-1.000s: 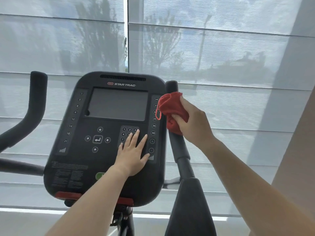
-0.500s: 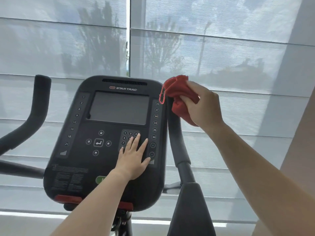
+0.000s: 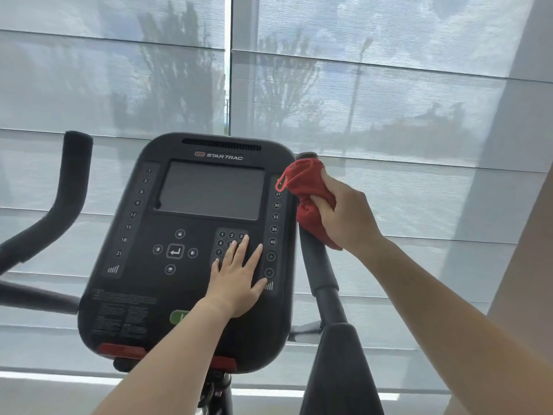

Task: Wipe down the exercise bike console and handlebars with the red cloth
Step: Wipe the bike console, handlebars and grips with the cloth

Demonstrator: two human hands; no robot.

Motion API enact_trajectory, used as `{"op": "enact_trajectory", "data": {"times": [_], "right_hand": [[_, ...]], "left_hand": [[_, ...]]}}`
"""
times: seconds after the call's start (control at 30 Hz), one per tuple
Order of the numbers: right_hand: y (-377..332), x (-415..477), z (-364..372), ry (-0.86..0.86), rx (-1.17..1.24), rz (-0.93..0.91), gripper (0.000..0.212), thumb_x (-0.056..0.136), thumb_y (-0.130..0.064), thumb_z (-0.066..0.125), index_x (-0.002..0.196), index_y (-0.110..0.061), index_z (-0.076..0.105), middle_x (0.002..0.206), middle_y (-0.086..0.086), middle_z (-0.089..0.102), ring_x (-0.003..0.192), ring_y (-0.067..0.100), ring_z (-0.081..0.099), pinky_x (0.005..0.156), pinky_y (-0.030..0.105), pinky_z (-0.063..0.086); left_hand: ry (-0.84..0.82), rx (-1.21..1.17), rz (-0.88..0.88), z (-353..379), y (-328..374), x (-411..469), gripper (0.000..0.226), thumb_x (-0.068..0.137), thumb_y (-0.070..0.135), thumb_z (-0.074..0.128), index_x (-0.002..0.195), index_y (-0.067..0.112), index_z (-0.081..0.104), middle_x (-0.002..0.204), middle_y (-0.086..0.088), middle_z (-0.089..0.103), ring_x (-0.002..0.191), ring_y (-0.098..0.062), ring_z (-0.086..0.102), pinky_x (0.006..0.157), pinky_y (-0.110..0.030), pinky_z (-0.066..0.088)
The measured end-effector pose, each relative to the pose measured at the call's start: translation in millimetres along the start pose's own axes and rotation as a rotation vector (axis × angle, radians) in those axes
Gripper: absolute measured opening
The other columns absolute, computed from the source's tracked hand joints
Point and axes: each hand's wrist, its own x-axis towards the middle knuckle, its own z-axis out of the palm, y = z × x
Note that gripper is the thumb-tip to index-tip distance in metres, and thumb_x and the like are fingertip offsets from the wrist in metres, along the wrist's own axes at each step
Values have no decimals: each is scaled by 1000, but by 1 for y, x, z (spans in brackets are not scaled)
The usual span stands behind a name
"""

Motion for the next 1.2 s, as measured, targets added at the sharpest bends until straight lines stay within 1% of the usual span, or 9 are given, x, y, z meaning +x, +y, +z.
{"op": "enact_trajectory", "data": {"times": [0.07, 0.17, 0.37, 0.43, 0.57, 0.8, 0.9, 1.1, 1.2], "right_hand": [[1, 5, -5, 62, 26, 13, 41, 89, -9, 55, 129, -15, 53, 106, 4, 68, 98, 20, 59, 75, 7, 30], [-1, 7, 0, 77, 40, -8, 42, 89, -7, 53, 131, -12, 51, 117, 3, 63, 106, 15, 56, 80, -3, 26], [6, -4, 0, 41, 21, -27, 35, 87, -7, 57, 122, -13, 59, 109, 0, 67, 100, 20, 59, 79, 8, 30], [5, 0, -5, 98, 39, -10, 41, 86, -6, 57, 126, -14, 56, 119, 1, 64, 109, 19, 58, 87, 8, 32], [-1, 7, 1, 107, 48, -7, 54, 88, -6, 56, 137, -24, 44, 144, 3, 43, 129, 17, 42, 98, 7, 23], [-4, -21, 18, -92, -178, 9, 62, 90, -38, 55, 145, -25, 29, 157, -2, 11, 131, 22, 39, 99, 30, 37], [-1, -37, 15, -154, -158, 28, 63, 89, -39, 57, 144, -24, 32, 155, -4, 18, 129, 21, 41, 99, 29, 36], [4, -44, -2, -193, -39, 109, 39, 87, -28, 62, 125, -24, 58, 129, -9, 57, 118, 11, 53, 94, 12, 34], [5, -40, -4, -150, 16, 143, 35, 87, -23, 61, 122, -24, 61, 126, -12, 59, 115, 7, 54, 87, -2, 27]], "left_hand": [[-7, 1, 0, 0, 0, 0, 68, 97, 50, 32, 150, 34, -8, 156, 5, -24, 144, -18, -18, 117, -48, 5], [-14, -4, 0, -1, -1, 0, 67, 97, 50, 31, 149, 34, -8, 156, 5, -24, 144, -18, -18, 117, -47, 4], [-9, -7, 3, -2, -1, 0, 67, 97, 50, 32, 150, 34, -6, 156, 5, -23, 145, -18, -17, 117, -47, 5], [-10, -9, 7, -2, -1, 0, 67, 97, 50, 32, 150, 34, -5, 156, 5, -22, 145, -18, -17, 117, -47, 5], [-2, -12, 12, -3, -3, 1, 66, 97, 50, 32, 150, 35, -4, 157, 5, -20, 145, -18, -16, 117, -47, 6], [15, -27, 20, -5, -6, 1, 63, 97, 48, 32, 150, 35, 0, 158, 6, -17, 145, -17, -13, 117, -45, 8], [17, -33, 18, -4, -6, 1, 63, 97, 48, 32, 150, 35, 1, 158, 6, -17, 145, -17, -13, 117, -45, 8], [11, -39, 9, -4, -2, 0, 64, 97, 49, 32, 151, 34, 1, 158, 5, -17, 145, -18, -13, 117, -46, 6], [12, -47, 9, -5, -3, 1, 64, 97, 49, 32, 150, 34, 1, 158, 5, -17, 145, -18, -13, 117, -46, 6]]}}
